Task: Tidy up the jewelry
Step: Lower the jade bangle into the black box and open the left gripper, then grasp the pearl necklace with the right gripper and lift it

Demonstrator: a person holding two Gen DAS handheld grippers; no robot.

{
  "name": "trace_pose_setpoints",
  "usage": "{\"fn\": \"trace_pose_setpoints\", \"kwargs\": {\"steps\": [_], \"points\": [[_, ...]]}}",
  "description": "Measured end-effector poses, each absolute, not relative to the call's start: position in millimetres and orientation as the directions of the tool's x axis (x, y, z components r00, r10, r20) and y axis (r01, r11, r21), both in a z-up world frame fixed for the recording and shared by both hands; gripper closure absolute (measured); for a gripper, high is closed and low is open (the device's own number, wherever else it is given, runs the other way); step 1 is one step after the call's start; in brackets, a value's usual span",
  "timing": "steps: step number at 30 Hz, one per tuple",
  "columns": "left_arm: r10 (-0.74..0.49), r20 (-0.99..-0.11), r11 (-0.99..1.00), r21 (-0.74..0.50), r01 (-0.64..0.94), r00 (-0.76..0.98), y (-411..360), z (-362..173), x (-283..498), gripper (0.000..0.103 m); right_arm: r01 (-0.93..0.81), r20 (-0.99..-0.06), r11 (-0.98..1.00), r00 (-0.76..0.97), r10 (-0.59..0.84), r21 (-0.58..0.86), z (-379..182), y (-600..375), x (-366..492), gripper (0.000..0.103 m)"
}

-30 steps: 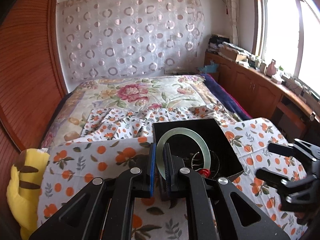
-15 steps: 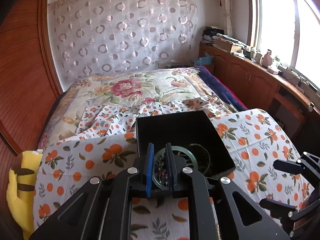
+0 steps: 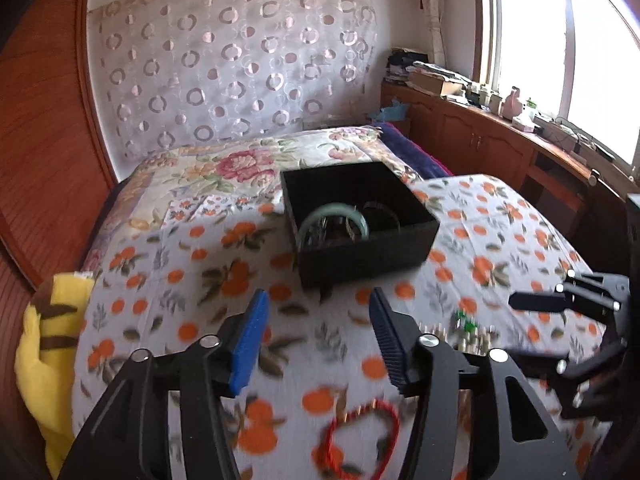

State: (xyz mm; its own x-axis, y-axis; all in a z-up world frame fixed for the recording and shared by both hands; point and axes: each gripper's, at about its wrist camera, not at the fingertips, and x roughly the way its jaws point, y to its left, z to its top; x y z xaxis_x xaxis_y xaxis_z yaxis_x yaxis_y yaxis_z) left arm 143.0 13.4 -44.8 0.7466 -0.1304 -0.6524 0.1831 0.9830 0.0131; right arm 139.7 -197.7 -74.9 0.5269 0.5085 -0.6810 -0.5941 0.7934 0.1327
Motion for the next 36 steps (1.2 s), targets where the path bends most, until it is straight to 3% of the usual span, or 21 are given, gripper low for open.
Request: {"fn": "trace_pose_setpoints", "kwargs": {"steps": [8,11,22,24,28,36], "points": [[-0.127,-0.684,0.982,0.015,0.188,0.718,25,-71,114,0.024,-0.616,-0.700,0.772,0.482,0.527,0.158,-86,-183,131,0.063],[-0.129,-0.705,0.981,0.013,0.194,0.697,27,-80,105,0.024,-0.622,-0.708,0.764,0.462,0.534,0.170,-90,-177,130,0.069],[-0.130,-0.729,0.974,0.034,0.225,0.672,23,-95,92,0.017,-0.589,-0.726,0.780,0.439,0.530,0.213,-96,-173,139,0.069],[-0.131,-0.735,0.974,0.031,0.226,0.665,23,-97,93,0.017,-0.590,-0.723,0.780,0.443,0.529,0.209,-95,-173,138,0.081],[-0.126,-0.739,0.974,0.033,0.222,0.662,23,-97,93,0.017,-0.592,-0.699,0.773,0.455,0.552,0.226,-90,-179,135,0.088],[-0.126,-0.732,0.977,0.023,0.210,0.669,26,-95,93,0.017,-0.568,-0.621,0.784,0.526,0.580,0.251,-63,-204,128,0.090]]}}
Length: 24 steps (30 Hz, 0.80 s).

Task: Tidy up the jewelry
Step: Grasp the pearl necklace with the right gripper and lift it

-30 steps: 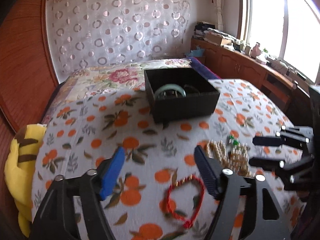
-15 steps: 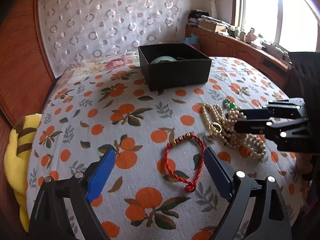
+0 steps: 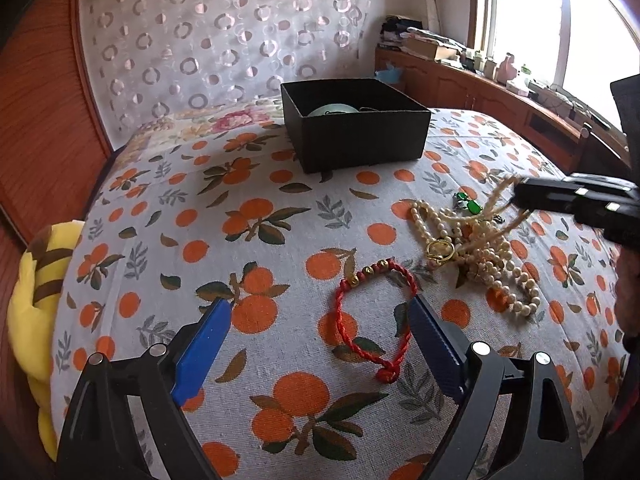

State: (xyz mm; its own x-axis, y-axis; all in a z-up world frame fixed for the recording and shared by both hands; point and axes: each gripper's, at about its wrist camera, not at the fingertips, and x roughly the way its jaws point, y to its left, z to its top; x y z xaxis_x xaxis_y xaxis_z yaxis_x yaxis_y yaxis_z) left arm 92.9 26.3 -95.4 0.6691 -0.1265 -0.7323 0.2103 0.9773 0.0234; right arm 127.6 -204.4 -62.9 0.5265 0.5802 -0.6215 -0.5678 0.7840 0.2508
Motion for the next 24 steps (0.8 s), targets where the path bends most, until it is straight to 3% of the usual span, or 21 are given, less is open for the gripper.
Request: {"fn": "trace_pose_setpoints", "kwargs": {"steps": [3,12,24], "points": [[-0.132,-0.726,0.980,0.009,0.201,0.675,29,-95,92,0.017,-0.563,-0.595,0.790,0.557,0.580,0.242,-50,-213,123,0.094],[-0.139,-0.715,0.983,-0.019,0.180,0.685,35,-94,91,0.017,-0.551,-0.526,0.807,0.632,0.569,0.212,-20,-236,109,0.094],[-0.129,-0.688,0.977,0.033,0.208,0.714,13,-83,87,0.017,-0.502,-0.479,0.847,0.709,0.518,0.173,7,-274,92,0.094]]}}
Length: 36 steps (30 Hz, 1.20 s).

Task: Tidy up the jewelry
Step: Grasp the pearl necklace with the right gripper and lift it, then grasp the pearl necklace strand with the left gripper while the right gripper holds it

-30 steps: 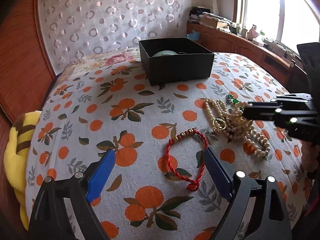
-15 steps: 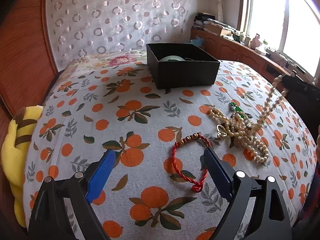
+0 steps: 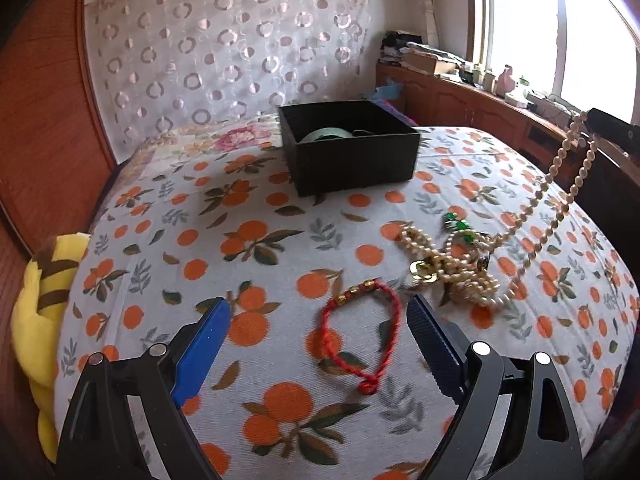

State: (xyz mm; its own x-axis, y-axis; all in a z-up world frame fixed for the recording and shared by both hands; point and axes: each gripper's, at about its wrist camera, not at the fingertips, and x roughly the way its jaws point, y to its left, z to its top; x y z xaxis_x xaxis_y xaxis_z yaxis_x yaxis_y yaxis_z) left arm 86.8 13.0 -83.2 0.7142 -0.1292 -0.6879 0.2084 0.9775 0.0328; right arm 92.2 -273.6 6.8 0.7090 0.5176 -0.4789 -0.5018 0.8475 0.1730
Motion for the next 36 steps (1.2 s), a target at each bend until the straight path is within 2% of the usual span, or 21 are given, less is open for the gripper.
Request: {"fn": "trace_pose_setpoints", "kwargs": {"steps": [4,8,10,13,15,19,29,30,31,33,36], "points": [[-0.177,-0.681,0.971,-0.003,0.239,0.711,2,-75,91,0.017,-0.487,-0.477,0.856,0.720,0.505,0.172,8,-286,89,0.094],[-0.210,-0.683,0.965,-0.030,0.261,0.700,-8,-69,103,0.018,-0.463,-0.515,0.869,0.709,0.482,0.175,-9,-292,92,0.094],[-0.226,-0.692,0.961,-0.043,0.274,0.686,-13,-70,110,0.029,-0.452,-0.532,0.876,0.706,0.468,0.171,-19,-293,92,0.094],[-0.257,-0.721,0.953,-0.079,0.292,0.644,-21,-75,124,0.039,-0.439,-0.557,0.881,0.693,0.456,0.175,-36,-294,91,0.094],[-0.272,-0.740,0.949,-0.102,0.297,0.615,-26,-79,135,0.050,-0.433,-0.574,0.884,0.685,0.449,0.175,-47,-294,90,0.094],[-0.254,-0.780,0.951,-0.091,0.297,0.572,-38,-89,153,0.069,-0.426,-0.600,0.887,0.667,0.442,0.180,-63,-292,91,0.094],[-0.153,-0.810,0.941,0.055,0.333,0.566,-68,-97,174,0.071,-0.439,-0.595,0.877,0.657,0.462,0.195,-64,-292,91,0.094],[-0.154,-0.810,0.937,0.062,0.343,0.566,-69,-97,173,0.076,-0.439,-0.595,0.877,0.657,0.462,0.196,-64,-292,91,0.094],[-0.170,-0.811,0.930,0.055,0.362,0.559,-72,-97,172,0.088,-0.440,-0.595,0.876,0.657,0.463,0.196,-64,-292,91,0.094],[-0.185,-0.813,0.919,0.055,0.389,0.552,-76,-97,171,0.099,-0.439,-0.596,0.877,0.657,0.461,0.195,-65,-292,91,0.094],[-0.166,-0.812,0.916,0.082,0.392,0.559,-80,-96,169,0.099,-0.438,-0.597,0.877,0.657,0.461,0.196,-65,-292,91,0.094]]}}
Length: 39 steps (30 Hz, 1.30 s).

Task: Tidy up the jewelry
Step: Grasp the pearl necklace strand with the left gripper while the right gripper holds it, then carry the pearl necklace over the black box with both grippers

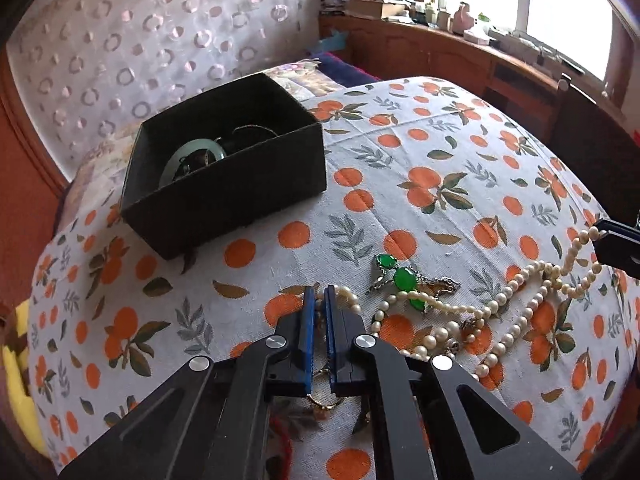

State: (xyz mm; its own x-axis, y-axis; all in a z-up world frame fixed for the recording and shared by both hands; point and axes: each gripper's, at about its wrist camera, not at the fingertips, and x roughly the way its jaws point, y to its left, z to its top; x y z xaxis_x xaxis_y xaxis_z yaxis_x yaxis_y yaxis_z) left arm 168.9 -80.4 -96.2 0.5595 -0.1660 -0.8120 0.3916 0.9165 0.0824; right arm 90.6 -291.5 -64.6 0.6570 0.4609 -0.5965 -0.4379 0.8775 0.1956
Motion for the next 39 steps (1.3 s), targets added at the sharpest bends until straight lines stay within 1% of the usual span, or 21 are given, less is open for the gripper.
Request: {"fn": "trace_pose_setpoints", "kwargs": {"steps": [4,9,14,18,22,30,34,37,39], "points": [[-0.197,-0.765,0.931,0.051,0.362,0.613,-71,-74,162,0.099,-0.441,-0.595,0.877,0.658,0.462,0.192,-64,-290,92,0.094],[-0.251,-0.677,0.940,0.000,0.342,0.692,-56,-24,144,0.099,-0.454,-0.589,0.874,0.664,0.461,0.172,-55,-282,93,0.094],[-0.286,-0.602,0.936,-0.009,0.351,0.745,-50,20,127,0.099,-0.475,-0.558,0.866,0.681,0.474,0.157,-34,-276,97,0.094],[-0.283,-0.560,0.940,-0.001,0.342,0.778,-48,41,124,0.099,-0.501,-0.525,0.855,0.697,0.490,0.133,-13,-268,101,0.094],[-0.284,-0.533,0.943,-0.007,0.332,0.797,-42,61,126,0.099,-0.522,-0.490,0.846,0.712,0.504,0.111,10,-261,107,0.094],[-0.240,-0.484,0.955,0.040,0.295,0.841,-35,96,138,0.099,-0.563,-0.438,0.824,0.727,0.529,0.061,49,-239,125,0.094],[-0.219,-0.483,0.962,0.039,0.271,0.847,-29,107,155,0.099,-0.578,-0.422,0.813,0.724,0.546,0.061,65,-230,139,0.094],[-0.213,-0.505,0.968,0.004,0.249,0.837,-19,111,173,0.099,-0.584,-0.413,0.810,0.724,0.552,0.058,77,-226,151,0.094],[-0.202,-0.507,0.972,0.001,0.235,0.838,-15,114,180,0.099,-0.585,-0.410,0.809,0.724,0.555,0.061,84,-224,158,0.094]]}}
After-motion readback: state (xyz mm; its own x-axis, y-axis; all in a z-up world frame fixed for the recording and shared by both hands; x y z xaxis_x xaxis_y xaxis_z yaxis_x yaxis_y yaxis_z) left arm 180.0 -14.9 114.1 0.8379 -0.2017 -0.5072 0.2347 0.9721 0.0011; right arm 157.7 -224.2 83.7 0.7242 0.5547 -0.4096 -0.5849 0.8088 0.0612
